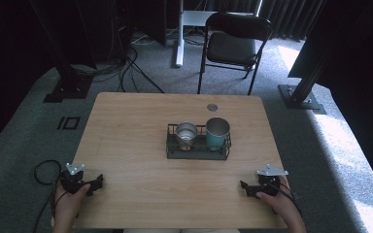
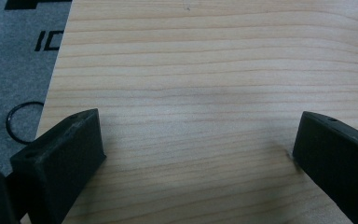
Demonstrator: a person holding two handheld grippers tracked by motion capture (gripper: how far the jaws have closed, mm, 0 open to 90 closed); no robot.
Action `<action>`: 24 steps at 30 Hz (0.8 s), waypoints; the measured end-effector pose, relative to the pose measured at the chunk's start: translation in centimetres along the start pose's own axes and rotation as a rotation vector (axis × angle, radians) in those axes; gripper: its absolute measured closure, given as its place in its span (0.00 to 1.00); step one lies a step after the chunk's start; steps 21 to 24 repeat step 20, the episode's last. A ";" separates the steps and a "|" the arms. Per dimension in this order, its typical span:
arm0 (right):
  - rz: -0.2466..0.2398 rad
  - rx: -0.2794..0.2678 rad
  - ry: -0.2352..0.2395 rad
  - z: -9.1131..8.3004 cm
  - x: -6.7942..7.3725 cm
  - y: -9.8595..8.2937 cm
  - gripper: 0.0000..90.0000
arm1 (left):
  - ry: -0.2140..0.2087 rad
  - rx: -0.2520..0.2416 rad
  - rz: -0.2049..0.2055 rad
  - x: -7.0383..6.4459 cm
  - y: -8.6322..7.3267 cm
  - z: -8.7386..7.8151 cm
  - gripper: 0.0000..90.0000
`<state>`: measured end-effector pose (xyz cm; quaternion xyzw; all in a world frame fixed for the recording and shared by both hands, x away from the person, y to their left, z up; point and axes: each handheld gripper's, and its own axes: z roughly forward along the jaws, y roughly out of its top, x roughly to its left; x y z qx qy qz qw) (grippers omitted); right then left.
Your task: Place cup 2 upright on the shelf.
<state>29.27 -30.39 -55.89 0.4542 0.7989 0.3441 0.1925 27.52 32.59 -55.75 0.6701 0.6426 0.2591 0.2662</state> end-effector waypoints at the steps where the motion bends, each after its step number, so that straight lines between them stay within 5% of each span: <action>1: 0.001 0.000 0.000 0.0 0.0 0.0 0.13 | 0.004 0.000 -0.004 0.0 0.0 0.0 0.03; 9: 0.000 0.000 0.000 0.0 0.0 0.0 0.13 | 0.035 0.000 -0.039 -0.4 0.2 0.2 0.03; 24: 0.000 0.000 0.000 0.0 0.0 0.0 0.13 | 0.038 0.002 -0.039 -0.4 0.2 0.2 0.03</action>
